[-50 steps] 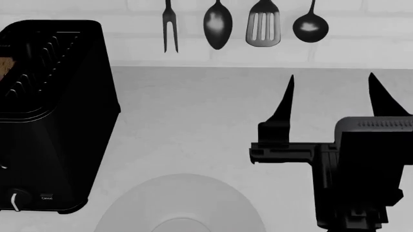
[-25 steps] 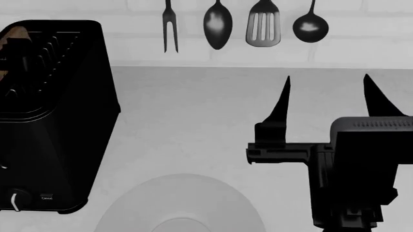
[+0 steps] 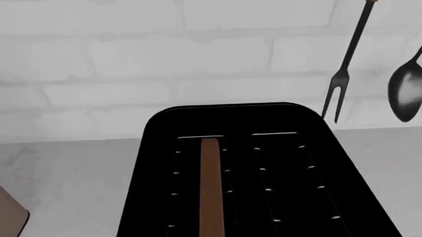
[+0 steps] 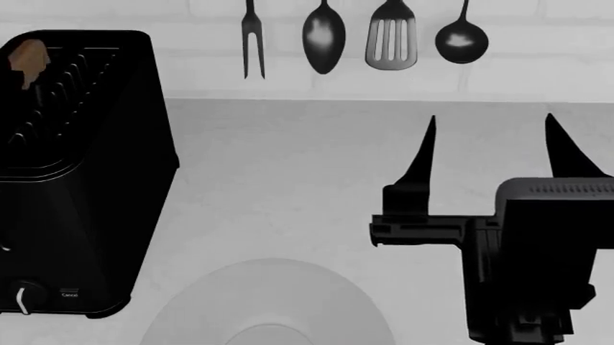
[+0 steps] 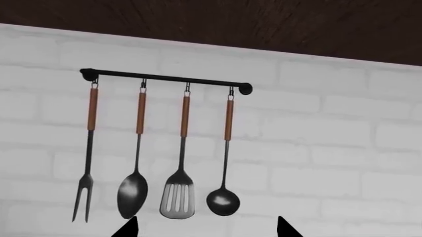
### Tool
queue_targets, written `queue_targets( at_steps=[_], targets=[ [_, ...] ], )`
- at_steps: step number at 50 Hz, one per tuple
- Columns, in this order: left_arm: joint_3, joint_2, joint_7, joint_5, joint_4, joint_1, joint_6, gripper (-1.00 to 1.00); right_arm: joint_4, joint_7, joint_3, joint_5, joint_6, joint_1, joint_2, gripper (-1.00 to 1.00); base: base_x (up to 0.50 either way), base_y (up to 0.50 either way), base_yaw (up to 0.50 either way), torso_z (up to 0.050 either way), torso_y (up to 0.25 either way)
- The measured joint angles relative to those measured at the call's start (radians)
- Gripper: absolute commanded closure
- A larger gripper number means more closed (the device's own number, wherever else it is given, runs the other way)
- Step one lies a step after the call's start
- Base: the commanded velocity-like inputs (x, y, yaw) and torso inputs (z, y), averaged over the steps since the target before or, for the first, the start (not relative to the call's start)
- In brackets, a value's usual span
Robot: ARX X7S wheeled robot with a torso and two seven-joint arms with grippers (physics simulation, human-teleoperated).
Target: Place the toasted item on a plate.
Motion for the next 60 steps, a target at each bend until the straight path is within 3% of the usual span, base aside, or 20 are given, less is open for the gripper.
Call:
queue_targets(
  at_steps=[31, 60],
  targets=[
    [0.053, -0.016, 0.01, -0.006, 0.028, -0.093, -0.056, 1.0, -0.011, 0.01, 0.007, 0.019, 0.002, 0.004, 0.006, -1.0, 0.0, 0.0, 0.0, 0.0, 0.0],
    [0.088, -0.02, 0.017, -0.031, 0.107, -0.259, -0.163, 1.0, -0.034, 0.021, 0.019, 0.046, 0.016, 0.015, 0.011, -1.0, 0.0, 0.0, 0.0, 0.0, 0.0]
  ],
)
